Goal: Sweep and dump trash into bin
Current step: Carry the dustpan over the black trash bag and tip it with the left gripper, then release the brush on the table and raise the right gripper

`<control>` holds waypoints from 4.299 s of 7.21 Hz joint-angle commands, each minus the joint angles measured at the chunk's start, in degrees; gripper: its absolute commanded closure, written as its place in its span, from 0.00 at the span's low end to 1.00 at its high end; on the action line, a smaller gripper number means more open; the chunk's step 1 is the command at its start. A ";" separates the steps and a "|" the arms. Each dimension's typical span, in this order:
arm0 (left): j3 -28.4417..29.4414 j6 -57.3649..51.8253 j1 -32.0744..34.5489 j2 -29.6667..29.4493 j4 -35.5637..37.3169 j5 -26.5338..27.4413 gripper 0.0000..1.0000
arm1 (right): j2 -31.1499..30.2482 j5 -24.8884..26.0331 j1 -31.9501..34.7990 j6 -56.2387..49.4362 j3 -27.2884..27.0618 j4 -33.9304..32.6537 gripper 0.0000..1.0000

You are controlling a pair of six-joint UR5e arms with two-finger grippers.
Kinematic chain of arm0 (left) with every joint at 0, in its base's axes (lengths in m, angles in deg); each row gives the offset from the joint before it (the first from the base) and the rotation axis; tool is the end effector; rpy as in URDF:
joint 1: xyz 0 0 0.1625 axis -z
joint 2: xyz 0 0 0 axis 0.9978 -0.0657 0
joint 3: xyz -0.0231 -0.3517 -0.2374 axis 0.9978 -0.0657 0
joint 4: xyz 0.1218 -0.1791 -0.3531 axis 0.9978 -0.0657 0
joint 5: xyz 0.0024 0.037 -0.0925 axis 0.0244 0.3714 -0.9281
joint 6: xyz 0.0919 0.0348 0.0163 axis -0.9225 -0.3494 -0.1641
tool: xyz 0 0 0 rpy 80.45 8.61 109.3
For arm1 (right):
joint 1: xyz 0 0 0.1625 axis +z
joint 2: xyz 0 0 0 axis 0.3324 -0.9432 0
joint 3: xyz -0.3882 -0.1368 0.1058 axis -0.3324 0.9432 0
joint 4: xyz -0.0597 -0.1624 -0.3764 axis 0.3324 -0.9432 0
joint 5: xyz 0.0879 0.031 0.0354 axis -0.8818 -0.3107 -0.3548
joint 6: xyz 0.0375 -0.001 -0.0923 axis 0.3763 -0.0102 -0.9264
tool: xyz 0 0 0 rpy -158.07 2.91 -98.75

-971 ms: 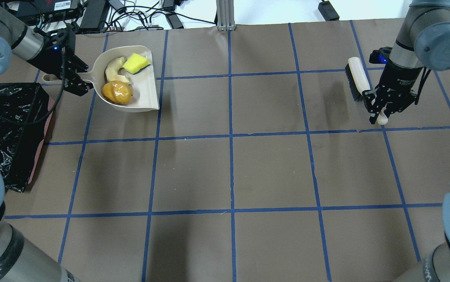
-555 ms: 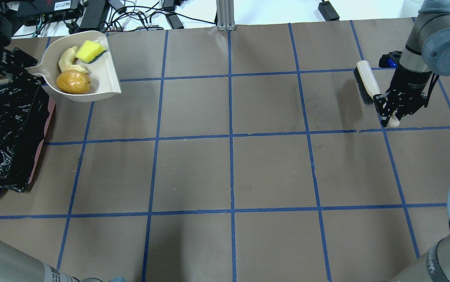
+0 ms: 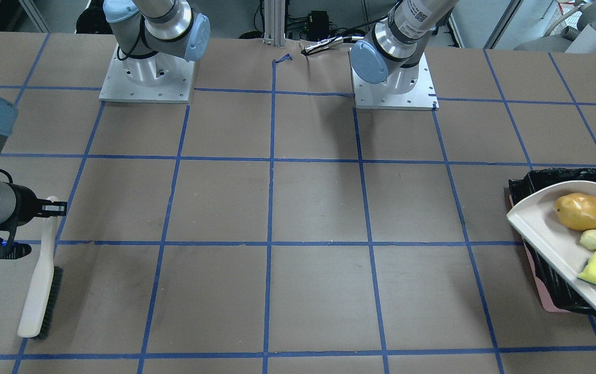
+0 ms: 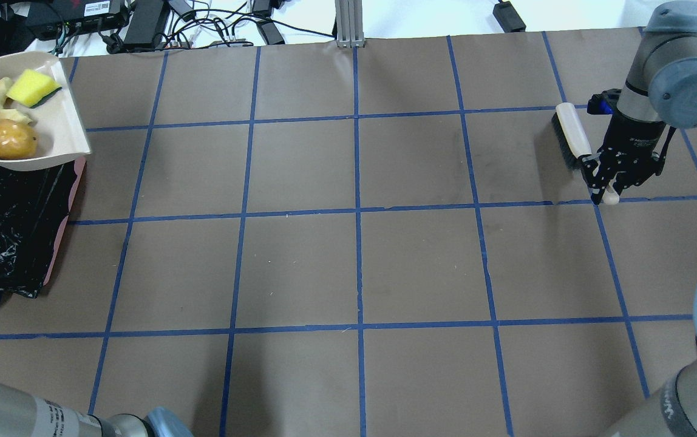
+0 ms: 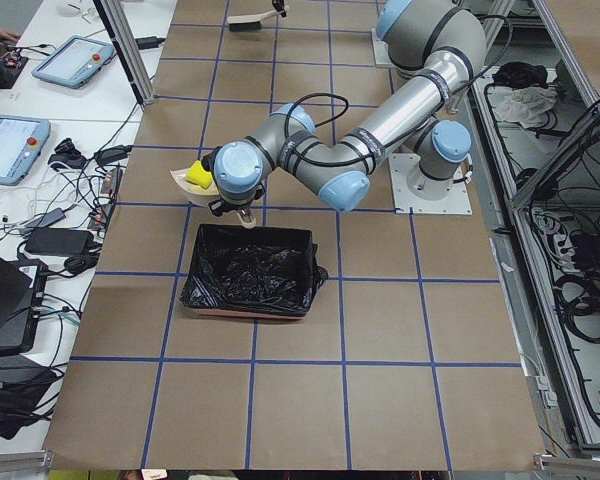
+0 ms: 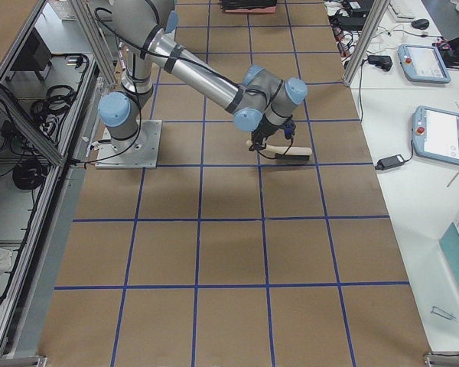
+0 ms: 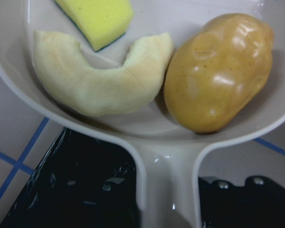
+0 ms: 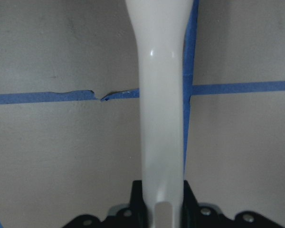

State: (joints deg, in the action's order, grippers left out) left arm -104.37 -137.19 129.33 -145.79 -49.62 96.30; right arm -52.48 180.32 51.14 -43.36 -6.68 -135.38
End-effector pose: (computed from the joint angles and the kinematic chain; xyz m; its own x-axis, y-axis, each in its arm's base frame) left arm 0.3487 -0.5552 0.4097 -0.4906 0.8711 0.0230 0.8078 0.4645 -0.3630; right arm -0.0787 -0.5813 0.2436 -0.9990 0.0283 0.0342 0.0387 0.9325 0.3590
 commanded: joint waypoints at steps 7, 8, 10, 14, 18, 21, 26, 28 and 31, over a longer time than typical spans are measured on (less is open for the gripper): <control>3.30 -18.23 -13.13 -3.04 0.99 7.80 1.00 | -0.08 1.16 -0.06 0.06 -2.97 -4.19 1.00; 3.22 -19.65 -13.13 -3.83 4.03 9.39 1.00 | -0.09 1.07 -0.06 -0.02 -2.98 -4.29 1.00; 3.13 -21.84 -13.04 -4.45 5.55 14.05 1.00 | 0.00 1.07 -0.06 -0.37 -3.06 -4.20 0.96; 2.95 -22.21 -9.62 -4.63 8.99 21.00 1.00 | 0.27 0.99 -0.06 -1.34 -3.06 -4.47 0.51; 2.78 -22.21 -7.68 -4.72 10.31 23.81 1.00 | 0.27 1.07 -0.06 -1.34 -3.06 -5.52 0.45; 2.86 -20.29 -7.42 -4.81 11.10 25.04 1.00 | -0.17 0.90 -0.06 -0.91 -2.37 -7.00 0.27; 3.22 -14.12 -5.84 -3.94 11.18 31.09 1.00 | -12.44 -2.07 0.29 -1.43 -0.43 -6.05 0.00; 3.57 -14.12 -3.74 -3.40 11.18 34.34 1.00 | -17.30 -6.63 0.90 -0.56 3.15 1.02 0.01; 4.89 -14.47 -3.29 -3.84 11.18 34.28 1.00 | -17.57 -8.16 9.39 12.31 8.62 6.51 0.00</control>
State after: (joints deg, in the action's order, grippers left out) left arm -99.66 -151.57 125.94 -149.53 -38.43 130.59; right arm -69.62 172.48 56.25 -36.78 0.76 -130.16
